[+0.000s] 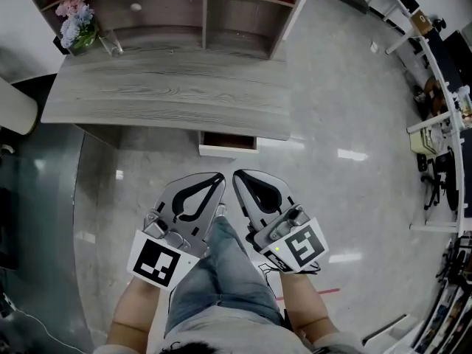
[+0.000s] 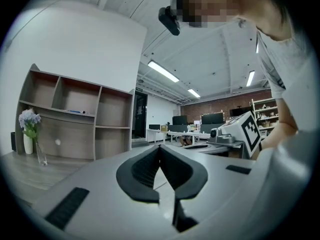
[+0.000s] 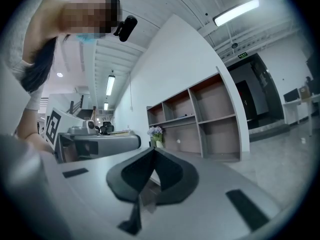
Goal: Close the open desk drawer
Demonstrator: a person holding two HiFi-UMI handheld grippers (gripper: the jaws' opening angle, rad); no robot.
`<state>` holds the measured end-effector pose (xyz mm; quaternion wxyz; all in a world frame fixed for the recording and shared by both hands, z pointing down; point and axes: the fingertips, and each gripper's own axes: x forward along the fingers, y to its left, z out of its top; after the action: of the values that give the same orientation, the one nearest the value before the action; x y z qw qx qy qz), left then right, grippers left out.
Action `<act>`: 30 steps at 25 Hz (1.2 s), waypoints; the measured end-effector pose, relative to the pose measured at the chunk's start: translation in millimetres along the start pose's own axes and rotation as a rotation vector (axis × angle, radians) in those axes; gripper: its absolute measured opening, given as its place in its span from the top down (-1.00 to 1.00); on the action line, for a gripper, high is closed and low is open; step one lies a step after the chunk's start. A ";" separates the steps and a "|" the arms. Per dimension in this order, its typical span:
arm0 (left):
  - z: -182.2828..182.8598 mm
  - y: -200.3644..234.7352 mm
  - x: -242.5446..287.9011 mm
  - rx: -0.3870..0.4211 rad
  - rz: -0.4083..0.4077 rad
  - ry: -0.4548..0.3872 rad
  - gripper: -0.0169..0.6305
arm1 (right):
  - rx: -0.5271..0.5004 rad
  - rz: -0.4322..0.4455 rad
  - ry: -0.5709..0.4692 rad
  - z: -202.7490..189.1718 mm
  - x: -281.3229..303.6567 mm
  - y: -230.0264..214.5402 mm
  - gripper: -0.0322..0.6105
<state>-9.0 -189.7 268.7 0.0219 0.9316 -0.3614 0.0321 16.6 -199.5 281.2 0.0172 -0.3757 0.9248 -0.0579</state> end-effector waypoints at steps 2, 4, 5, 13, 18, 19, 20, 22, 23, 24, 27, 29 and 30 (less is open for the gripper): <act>-10.3 5.7 7.5 -0.003 -0.007 0.002 0.91 | -0.007 -0.001 0.008 -12.6 7.0 -9.5 0.88; -22.6 10.1 14.1 0.000 -0.017 0.008 0.91 | -0.015 -0.003 0.016 -26.7 12.7 -18.1 0.88; -29.1 12.4 17.1 0.003 -0.021 0.010 0.91 | -0.018 -0.004 0.019 -34.0 15.5 -22.2 0.88; -89.6 22.8 31.2 -0.007 -0.043 0.035 0.91 | -0.030 -0.033 0.040 -97.4 28.1 -49.4 0.88; -118.4 20.3 32.9 0.010 -0.060 0.031 0.91 | -0.058 -0.034 0.051 -134.4 30.0 -56.4 0.88; -122.8 20.0 33.4 0.013 -0.062 0.027 0.91 | -0.063 -0.037 0.055 -141.7 30.7 -57.8 0.88; -128.0 19.8 33.8 0.016 -0.064 0.024 0.91 | -0.067 -0.039 0.057 -148.9 31.6 -58.9 0.88; -140.3 19.9 33.7 0.018 -0.066 0.025 0.91 | -0.066 -0.039 0.055 -164.0 34.1 -59.5 0.88; -146.6 20.2 33.4 0.017 -0.065 0.024 0.91 | -0.063 -0.039 0.055 -171.8 35.3 -59.6 0.88; -152.5 20.4 33.3 0.015 -0.064 0.021 0.91 | -0.062 -0.041 0.056 -179.5 36.3 -59.7 0.88; -167.9 19.8 33.1 0.016 -0.060 0.013 0.91 | -0.071 -0.044 0.063 -200.2 39.0 -60.8 0.88; -176.8 17.8 32.7 0.027 -0.061 0.012 0.91 | -0.071 -0.042 0.060 -211.2 40.9 -61.6 0.88; -181.1 16.6 32.3 0.033 -0.061 0.011 0.91 | -0.067 -0.042 0.054 -216.1 41.6 -62.2 0.88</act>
<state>-4.4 -212.0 452.0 0.0097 0.9423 -0.3319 0.0424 13.5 -252.4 503.7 -0.0218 -0.3935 0.9183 -0.0374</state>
